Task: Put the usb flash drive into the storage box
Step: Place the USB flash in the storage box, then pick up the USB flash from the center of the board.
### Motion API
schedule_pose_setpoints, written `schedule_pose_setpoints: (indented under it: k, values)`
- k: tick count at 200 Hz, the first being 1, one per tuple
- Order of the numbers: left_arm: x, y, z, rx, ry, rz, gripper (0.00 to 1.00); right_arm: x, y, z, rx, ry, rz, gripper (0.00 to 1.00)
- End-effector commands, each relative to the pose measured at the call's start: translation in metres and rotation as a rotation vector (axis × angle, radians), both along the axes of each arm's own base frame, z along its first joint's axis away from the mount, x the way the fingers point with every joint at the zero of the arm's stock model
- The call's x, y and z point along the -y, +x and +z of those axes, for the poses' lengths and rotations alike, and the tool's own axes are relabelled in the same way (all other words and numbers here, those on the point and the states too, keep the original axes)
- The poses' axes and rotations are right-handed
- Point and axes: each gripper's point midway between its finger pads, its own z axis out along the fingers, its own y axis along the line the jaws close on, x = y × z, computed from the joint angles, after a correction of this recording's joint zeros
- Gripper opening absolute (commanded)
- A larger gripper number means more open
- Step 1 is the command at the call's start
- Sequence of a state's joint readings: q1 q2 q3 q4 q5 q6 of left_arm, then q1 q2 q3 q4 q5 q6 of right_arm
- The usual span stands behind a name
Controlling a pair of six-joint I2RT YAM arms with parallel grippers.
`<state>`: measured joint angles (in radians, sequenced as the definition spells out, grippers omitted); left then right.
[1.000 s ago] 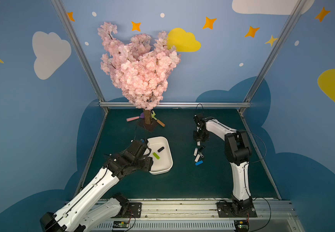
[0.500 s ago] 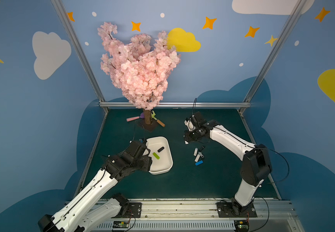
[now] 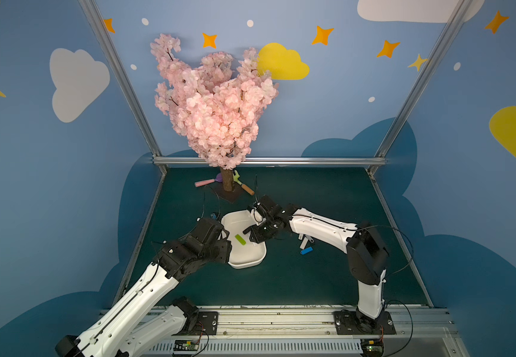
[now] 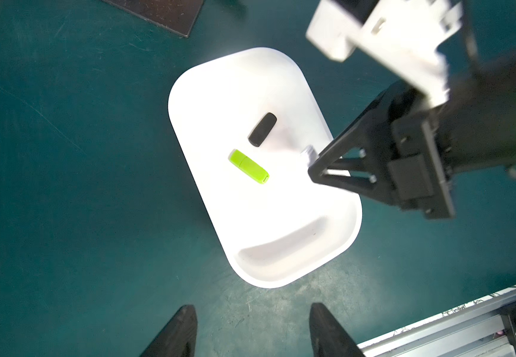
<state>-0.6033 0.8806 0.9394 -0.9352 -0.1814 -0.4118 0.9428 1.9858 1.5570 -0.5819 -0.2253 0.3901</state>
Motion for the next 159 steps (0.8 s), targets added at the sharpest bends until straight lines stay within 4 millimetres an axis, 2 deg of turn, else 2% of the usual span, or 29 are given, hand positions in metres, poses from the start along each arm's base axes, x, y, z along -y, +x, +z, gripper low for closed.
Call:
schedule_pose_setpoints:
  k: [1,27,52,74,91,110,129,143,159]
  values:
    - [-0.003,-0.002,0.001,0.002,0.008,0.008,0.62,-0.012,0.001,-0.001,0.038,-0.038,0.004,0.21]
    - [0.000,-0.001,-0.002,-0.015,0.013,-0.001,0.63,-0.015,-0.001,-0.009,0.050,-0.080,0.020,0.29]
    - [0.001,-0.002,-0.004,-0.022,0.015,-0.005,0.64,-0.016,-0.001,-0.008,0.057,-0.078,0.020,0.34]
    - [0.000,-0.002,-0.004,-0.023,0.016,-0.002,0.64,-0.014,0.003,0.004,0.087,-0.066,0.025,0.36]
    - [0.001,-0.001,-0.005,-0.023,0.011,-0.005,0.65,-0.006,0.008,0.022,0.132,-0.071,0.044,0.37]
    - [0.007,-0.001,-0.007,-0.037,0.002,-0.030,0.65,0.020,0.024,0.049,0.188,-0.060,0.007,0.37]
    - [0.016,-0.002,-0.009,-0.062,-0.017,-0.070,0.63,0.061,0.043,0.073,0.217,-0.034,-0.076,0.37]
    - [0.029,-0.005,-0.004,-0.069,-0.060,-0.134,0.62,0.099,0.057,0.086,0.238,-0.016,-0.159,0.38]
    - [0.046,-0.004,0.007,-0.041,-0.117,-0.201,0.62,0.152,0.074,0.089,0.246,-0.011,-0.297,0.39]
